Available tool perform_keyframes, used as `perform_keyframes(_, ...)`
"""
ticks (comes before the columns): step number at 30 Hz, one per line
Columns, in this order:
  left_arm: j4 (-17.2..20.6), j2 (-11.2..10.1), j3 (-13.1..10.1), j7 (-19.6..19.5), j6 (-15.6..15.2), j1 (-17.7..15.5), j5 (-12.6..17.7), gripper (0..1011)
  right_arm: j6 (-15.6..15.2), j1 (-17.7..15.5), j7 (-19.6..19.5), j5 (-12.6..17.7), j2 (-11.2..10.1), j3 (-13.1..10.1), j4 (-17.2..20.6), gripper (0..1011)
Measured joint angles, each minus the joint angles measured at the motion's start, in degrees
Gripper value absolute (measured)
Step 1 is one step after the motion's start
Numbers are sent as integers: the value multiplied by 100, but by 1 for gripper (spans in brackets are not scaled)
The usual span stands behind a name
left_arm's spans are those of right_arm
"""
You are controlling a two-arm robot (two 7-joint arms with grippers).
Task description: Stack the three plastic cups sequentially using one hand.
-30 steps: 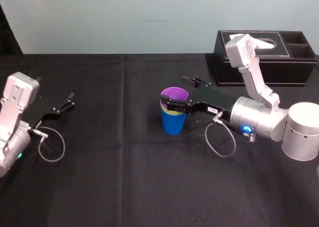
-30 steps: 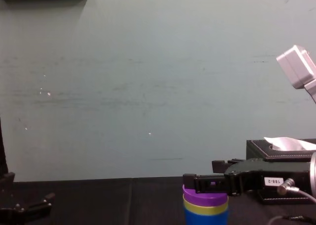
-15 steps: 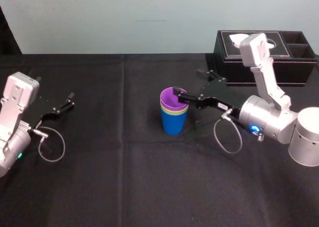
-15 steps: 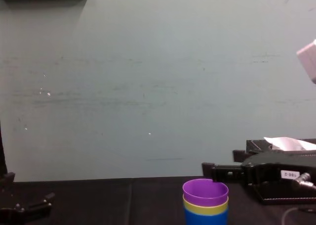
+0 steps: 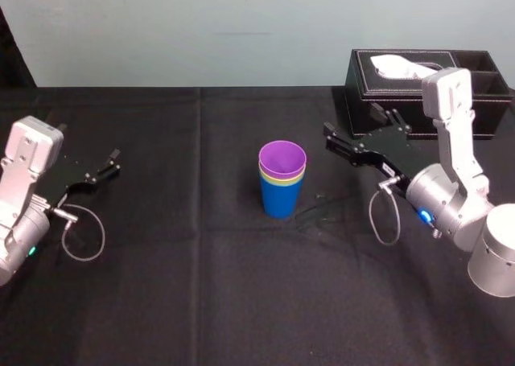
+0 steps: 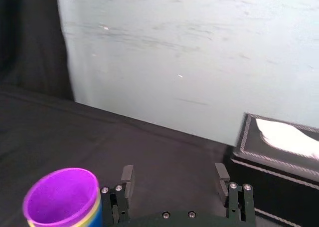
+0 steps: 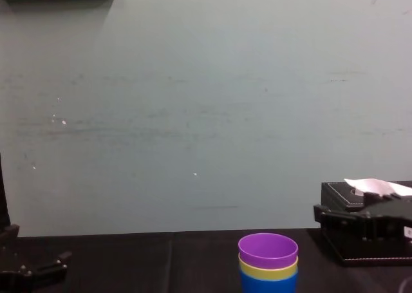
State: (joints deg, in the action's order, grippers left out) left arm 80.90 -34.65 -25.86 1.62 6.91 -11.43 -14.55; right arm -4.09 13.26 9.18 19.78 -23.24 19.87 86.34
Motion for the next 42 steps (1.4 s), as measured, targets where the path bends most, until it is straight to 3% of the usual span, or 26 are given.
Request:
perform_keyframes(12, 0, 0, 0, 0, 0, 0, 0, 1011, 153, -66, -219, -189, 314, -184, -514, 1003)
perform_keyframes(23, 0, 0, 0, 0, 0, 0, 0, 1012, -95, 98, -128, -347, 516, -180, -1030, 1003)
perform_keyframes(42, 0, 0, 0, 0, 0, 0, 0, 1011, -98, 113, -47, -342, 520, -190, -1057, 1003)
